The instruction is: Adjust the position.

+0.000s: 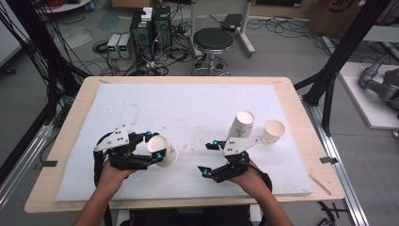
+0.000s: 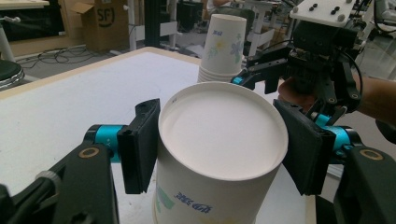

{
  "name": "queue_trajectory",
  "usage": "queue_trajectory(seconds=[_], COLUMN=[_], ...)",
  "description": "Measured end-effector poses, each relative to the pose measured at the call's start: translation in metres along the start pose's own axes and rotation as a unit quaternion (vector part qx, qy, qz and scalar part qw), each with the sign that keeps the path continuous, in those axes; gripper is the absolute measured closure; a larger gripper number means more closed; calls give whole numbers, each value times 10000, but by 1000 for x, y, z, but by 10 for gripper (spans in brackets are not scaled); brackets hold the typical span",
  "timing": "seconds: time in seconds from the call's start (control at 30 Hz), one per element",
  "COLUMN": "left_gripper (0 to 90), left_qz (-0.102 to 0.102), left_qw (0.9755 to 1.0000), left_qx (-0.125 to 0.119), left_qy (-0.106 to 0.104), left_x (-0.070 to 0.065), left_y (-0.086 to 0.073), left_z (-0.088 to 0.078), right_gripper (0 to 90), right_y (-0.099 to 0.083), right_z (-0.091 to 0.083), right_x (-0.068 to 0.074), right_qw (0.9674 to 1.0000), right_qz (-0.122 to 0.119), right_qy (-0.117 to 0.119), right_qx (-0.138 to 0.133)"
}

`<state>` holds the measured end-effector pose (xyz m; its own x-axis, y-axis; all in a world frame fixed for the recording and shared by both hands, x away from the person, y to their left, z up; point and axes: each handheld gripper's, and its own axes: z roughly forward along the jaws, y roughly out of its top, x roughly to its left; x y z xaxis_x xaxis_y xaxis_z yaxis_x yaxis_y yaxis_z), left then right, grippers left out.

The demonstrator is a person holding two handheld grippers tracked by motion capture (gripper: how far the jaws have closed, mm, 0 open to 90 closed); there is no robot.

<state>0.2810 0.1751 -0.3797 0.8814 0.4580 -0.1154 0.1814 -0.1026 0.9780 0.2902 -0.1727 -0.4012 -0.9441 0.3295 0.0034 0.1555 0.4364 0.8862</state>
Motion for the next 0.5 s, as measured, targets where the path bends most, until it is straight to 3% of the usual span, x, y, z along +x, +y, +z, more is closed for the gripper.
queue_trajectory(seconds=[0.1, 0.5], left_gripper=[352, 352], left_qz=[-110, -219], left_qw=[9998, 9982], left_qx=[-82, 151], left_qy=[-149, -544], left_x=[2, 1], left_y=[1, 3], left_z=[2, 18], right_gripper=[197, 197], right_y=[3, 7], right_z=[3, 11], right_x=[-2, -5], right_qw=[10000, 9993], right_qz=[-25, 59], right_qy=[73, 346], right_qx=[-30, -110])
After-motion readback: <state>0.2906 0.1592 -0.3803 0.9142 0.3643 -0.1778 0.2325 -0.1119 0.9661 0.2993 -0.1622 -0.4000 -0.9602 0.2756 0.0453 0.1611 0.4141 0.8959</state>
